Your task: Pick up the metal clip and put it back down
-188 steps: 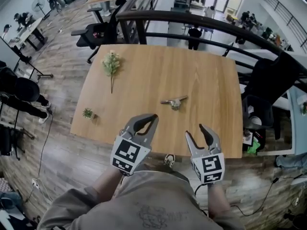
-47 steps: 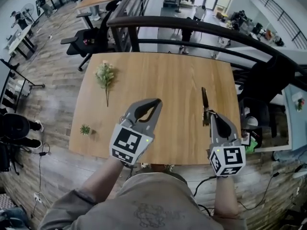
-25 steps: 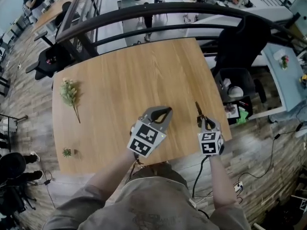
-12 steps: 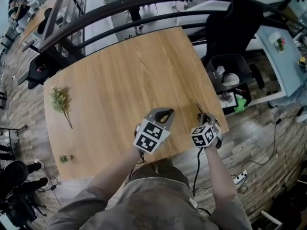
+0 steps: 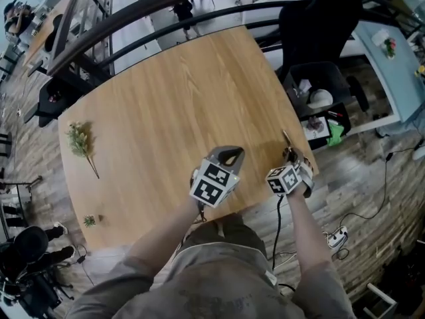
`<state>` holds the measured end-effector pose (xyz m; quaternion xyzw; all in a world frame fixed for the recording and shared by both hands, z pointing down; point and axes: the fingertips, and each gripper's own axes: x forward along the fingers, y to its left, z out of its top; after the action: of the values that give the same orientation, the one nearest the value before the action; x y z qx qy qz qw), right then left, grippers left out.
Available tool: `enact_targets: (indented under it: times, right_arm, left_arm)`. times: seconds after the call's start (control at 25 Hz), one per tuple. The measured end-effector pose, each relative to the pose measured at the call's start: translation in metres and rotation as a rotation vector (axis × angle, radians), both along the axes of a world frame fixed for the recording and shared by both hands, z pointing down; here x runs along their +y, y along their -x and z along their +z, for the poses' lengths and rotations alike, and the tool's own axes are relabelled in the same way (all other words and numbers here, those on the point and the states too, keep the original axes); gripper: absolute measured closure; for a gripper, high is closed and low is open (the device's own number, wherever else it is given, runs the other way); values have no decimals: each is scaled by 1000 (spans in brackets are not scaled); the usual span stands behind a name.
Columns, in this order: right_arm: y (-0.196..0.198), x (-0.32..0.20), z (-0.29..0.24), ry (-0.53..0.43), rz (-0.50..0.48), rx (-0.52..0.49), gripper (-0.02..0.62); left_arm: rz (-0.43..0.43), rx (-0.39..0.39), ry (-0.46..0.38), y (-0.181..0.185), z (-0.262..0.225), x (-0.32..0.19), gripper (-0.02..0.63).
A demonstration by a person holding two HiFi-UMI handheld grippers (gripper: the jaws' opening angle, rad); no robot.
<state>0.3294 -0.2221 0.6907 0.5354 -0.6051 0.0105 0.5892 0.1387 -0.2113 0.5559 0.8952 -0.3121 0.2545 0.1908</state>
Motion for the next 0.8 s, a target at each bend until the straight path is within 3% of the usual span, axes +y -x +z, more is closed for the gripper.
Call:
enact_targets:
  times: [0.36, 0.56, 0.8]
  right_arm:
    - [-2, 1, 18, 46, 50, -85, 533]
    - [8, 7, 14, 93, 180, -356, 429]
    - [13, 8, -42, -22, 250, -562, 422]
  left_arm:
    - [-8, -9, 36, -2, 11, 8, 604]
    - [-17, -6, 33, 1, 7, 8, 604]
    - [-18, 9, -6, 3, -14, 5, 604]
